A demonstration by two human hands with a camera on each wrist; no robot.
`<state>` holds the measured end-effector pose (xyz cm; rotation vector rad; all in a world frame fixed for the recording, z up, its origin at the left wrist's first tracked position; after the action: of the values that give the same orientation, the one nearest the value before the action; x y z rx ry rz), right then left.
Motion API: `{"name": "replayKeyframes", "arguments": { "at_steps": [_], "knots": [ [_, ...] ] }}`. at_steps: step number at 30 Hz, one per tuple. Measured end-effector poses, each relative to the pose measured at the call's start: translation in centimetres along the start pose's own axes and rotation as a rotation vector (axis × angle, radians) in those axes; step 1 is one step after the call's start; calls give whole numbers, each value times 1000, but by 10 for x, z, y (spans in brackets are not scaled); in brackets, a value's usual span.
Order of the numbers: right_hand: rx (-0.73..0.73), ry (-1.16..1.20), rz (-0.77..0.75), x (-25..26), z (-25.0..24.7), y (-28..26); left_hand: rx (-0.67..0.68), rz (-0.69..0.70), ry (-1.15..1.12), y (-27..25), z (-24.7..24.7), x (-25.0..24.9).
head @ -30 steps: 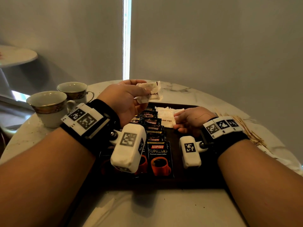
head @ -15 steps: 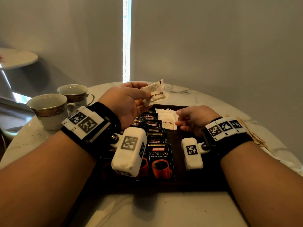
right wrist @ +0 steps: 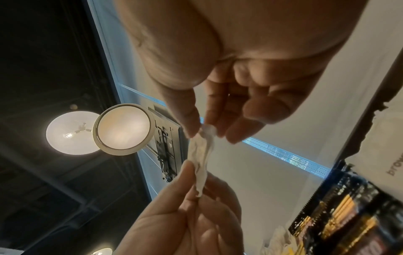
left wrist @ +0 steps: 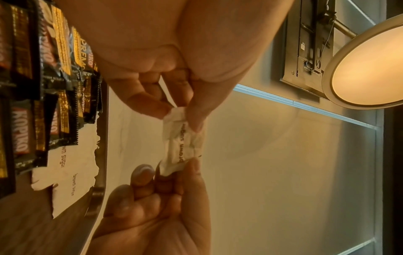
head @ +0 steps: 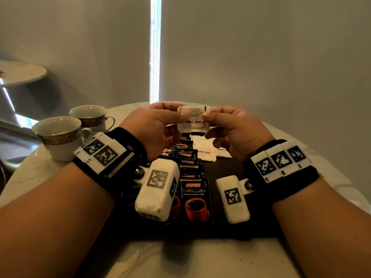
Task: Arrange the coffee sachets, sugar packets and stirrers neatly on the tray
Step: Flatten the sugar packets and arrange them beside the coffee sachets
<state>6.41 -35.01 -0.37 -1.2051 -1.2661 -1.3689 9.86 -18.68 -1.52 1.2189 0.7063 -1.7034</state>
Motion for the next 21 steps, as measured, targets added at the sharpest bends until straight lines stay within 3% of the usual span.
{"name": "replayKeyframes", "arguments": {
  "at_steps": [11, 16, 19, 21],
  "knots": [
    [-45, 21, -30, -1, 0, 5, 3, -30, 5, 2, 2, 3],
    [-46, -32, -67, 2, -3, 7, 146, -173, 55, 0, 7, 9],
    [9, -33, -97, 3, 4, 4, 261, -181, 98, -5, 17, 12],
    [26, -36, -114, 4, 8, 2, 238, -156, 143, -4, 17, 13]
  ]
}}
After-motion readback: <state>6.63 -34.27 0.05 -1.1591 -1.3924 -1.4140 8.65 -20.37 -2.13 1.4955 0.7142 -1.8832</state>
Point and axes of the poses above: each hand's wrist, its own y-axis towards the middle knuckle, its own z-axis out of the palm, x = y × z, the point moved 8 cm from there along y, towards the middle knuckle, and after that the axes turned 4 degrees about x, right-handed, at the moved point
